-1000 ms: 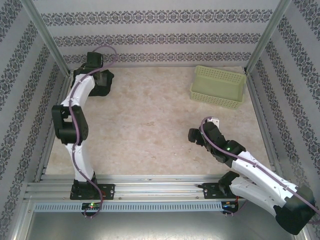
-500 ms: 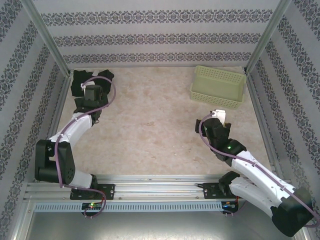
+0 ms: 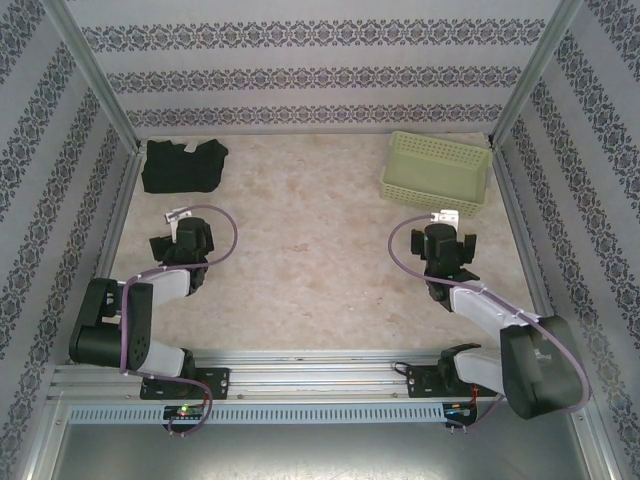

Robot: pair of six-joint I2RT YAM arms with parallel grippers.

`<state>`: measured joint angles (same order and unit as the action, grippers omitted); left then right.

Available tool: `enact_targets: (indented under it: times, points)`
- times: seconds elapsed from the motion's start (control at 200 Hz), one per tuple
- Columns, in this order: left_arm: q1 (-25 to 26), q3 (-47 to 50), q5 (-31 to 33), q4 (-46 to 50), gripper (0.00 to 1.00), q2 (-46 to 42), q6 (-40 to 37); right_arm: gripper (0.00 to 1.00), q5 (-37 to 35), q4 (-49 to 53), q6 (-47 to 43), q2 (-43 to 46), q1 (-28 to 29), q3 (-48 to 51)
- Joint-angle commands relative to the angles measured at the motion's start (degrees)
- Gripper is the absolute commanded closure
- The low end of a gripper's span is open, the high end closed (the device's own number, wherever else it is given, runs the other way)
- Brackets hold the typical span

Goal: Fold the inside-out t-shirt

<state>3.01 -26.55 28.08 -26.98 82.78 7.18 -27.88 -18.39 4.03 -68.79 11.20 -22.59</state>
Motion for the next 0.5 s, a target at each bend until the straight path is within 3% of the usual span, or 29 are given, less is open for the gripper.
enact_targets:
  times: [0.0,0.035,0.11,0.21,0.275,0.335,0.405,0.495]
  points:
    - [-0.8,3.31,-9.43,-19.74,0.0,2.6,-2.59,0.02,6.44,-11.35,-2.62,0.06,-1.96,1.75]
    - [-1.23,3.94,-12.11,-23.99,0.0,4.68,-4.11,0.02,7.65,-13.96,-2.78,-0.02,-2.9,2.51]
    - [-1.25,1.81,-18.1,-18.97,0.0,5.21,-5.41,0.02,12.09,-17.23,-1.91,-0.46,-5.74,4.47]
    - [-1.25,3.52,-19.09,-22.47,0.0,5.74,-5.64,0.02,17.61,-20.79,-2.11,-1.69,-7.72,5.09]
    - [-1.27,6.64,-18.66,-34.16,0.0,9.57,-6.82,0.02,21.17,-22.4,-2.49,-2.73,-8.74,4.97]
    - [-1.16,6.79,-19.8,-28.81,0.0,6.88,-6.27,0.02,24.57,-24.07,-2.11,-3.86,-10.07,5.18]
    - [-1.16,7.16,-18.91,-33.88,0.0,8.98,-6.9,0.02,28.15,-28.13,-1.11,-5.84,-11.91,5.19]
    - [-1.24,4.92,-18.28,-27.86,0.0,8.03,-5.84,0.02,28.95,-35.54,0.81,-12.92,-13.49,4.92]
